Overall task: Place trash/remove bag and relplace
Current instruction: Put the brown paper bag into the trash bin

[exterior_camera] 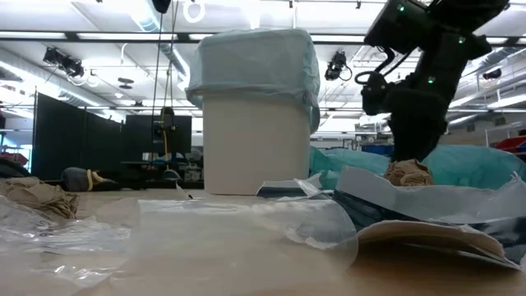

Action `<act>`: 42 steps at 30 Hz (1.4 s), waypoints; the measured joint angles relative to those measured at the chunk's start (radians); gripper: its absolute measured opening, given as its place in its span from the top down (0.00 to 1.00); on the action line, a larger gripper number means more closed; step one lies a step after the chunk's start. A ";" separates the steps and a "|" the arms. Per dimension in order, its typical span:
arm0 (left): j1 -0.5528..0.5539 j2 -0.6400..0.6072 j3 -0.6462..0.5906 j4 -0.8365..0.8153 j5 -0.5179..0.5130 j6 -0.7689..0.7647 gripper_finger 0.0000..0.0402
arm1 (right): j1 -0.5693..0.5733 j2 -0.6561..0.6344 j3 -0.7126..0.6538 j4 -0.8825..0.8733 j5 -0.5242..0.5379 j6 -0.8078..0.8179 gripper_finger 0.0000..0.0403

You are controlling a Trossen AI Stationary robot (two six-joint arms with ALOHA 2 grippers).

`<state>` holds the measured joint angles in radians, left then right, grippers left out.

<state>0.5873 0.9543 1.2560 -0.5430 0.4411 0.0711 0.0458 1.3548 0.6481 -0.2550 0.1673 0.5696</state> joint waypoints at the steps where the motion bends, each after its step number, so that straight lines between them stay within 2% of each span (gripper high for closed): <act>1: 0.000 0.000 0.000 0.000 -0.002 0.000 0.70 | -0.007 0.000 -0.003 0.016 0.000 -0.008 0.62; 5: 0.000 0.000 0.000 -0.002 -0.002 0.000 0.70 | -0.036 0.000 -0.003 0.080 -0.001 -0.060 0.63; 10: 0.000 0.000 0.000 -0.004 -0.003 -0.001 0.70 | -0.061 0.000 -0.004 0.071 -0.016 -0.066 0.63; 16: 0.000 0.000 0.000 -0.012 -0.003 -0.001 0.70 | -0.050 0.000 -0.004 0.072 -0.045 -0.053 0.64; 24: 0.000 0.000 0.000 -0.011 -0.007 -0.002 0.70 | -0.027 0.000 -0.004 0.071 -0.031 -0.054 0.66; 34: 0.000 0.000 0.000 -0.008 -0.010 -0.005 0.70 | -0.026 0.001 -0.070 0.154 -0.031 -0.022 0.67; 38: 0.000 0.000 0.000 -0.008 -0.033 0.000 0.70 | -0.026 0.001 -0.070 0.170 -0.035 -0.041 0.74; 42: 0.000 0.000 0.000 -0.008 -0.034 0.000 0.70 | -0.027 0.001 -0.070 0.181 -0.089 -0.049 0.94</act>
<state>0.5873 0.9546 1.2560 -0.5510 0.4076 0.0711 0.0193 1.3560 0.5777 -0.0744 0.0785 0.5201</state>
